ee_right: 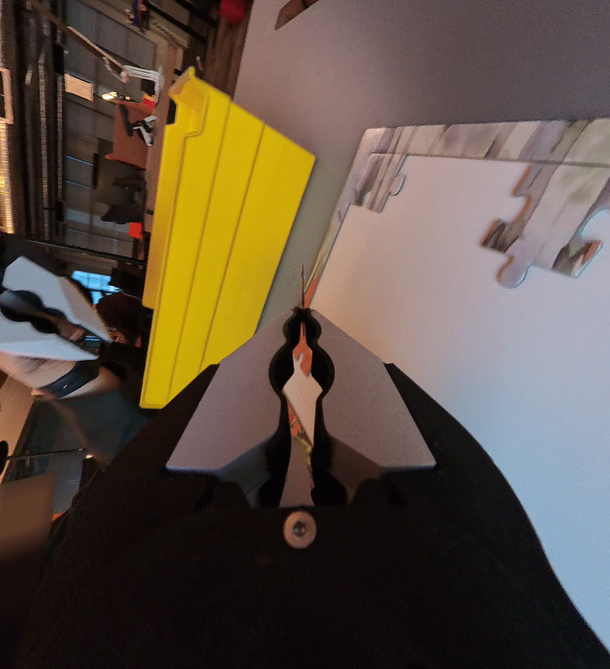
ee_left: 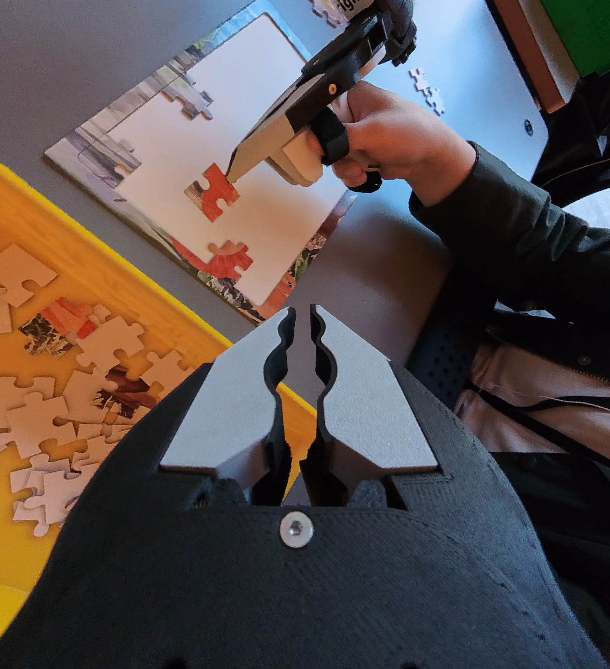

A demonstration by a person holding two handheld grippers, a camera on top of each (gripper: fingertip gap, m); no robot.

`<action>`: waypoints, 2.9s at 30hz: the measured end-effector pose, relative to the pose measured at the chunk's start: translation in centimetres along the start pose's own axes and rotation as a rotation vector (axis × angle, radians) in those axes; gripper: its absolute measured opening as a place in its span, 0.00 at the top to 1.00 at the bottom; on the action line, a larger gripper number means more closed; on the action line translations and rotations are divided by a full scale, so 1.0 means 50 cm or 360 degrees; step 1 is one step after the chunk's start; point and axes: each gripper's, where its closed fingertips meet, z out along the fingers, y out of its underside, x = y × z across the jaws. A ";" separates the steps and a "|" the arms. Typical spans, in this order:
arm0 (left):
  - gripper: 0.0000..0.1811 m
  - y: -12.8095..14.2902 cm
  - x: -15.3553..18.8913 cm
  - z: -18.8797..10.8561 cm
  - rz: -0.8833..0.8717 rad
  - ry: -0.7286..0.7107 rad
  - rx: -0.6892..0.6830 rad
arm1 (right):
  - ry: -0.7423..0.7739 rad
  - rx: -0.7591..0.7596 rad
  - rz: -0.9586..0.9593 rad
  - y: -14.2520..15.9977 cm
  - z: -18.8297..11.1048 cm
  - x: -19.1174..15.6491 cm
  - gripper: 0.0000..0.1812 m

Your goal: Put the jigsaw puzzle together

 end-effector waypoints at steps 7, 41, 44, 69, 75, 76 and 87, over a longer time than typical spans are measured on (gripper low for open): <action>0.97 0.003 0.001 -0.002 -0.0039 0.0037 0.0005 | 0.0027 -0.0066 0.0152 -0.013 0.059 0.030 1.00; 0.97 0.002 0.024 -0.017 -0.0001 0.0086 0.0033 | 0.0442 -0.0419 -0.1405 0.024 0.046 0.019 0.79; 0.97 0.001 0.023 -0.019 -0.0004 0.0087 0.0038 | 0.0439 -0.0346 -0.1531 0.025 0.053 0.020 0.78; 0.97 0.006 0.024 -0.011 -0.0032 0.0124 0.0002 | 0.0373 -0.0567 -0.1823 0.027 0.072 0.019 0.83; 0.97 0.008 0.023 -0.009 -0.0037 0.0127 -0.0007 | 0.0366 -0.0583 -0.1808 0.029 0.075 0.023 0.83; 0.97 0.007 0.023 -0.009 -0.0037 0.0127 -0.0006 | 0.0377 -0.0578 -0.1810 0.028 0.075 0.025 0.83; 0.98 0.008 0.024 -0.008 -0.0039 0.0131 -0.0009 | 0.0372 -0.0561 -0.1827 0.027 0.081 0.023 0.83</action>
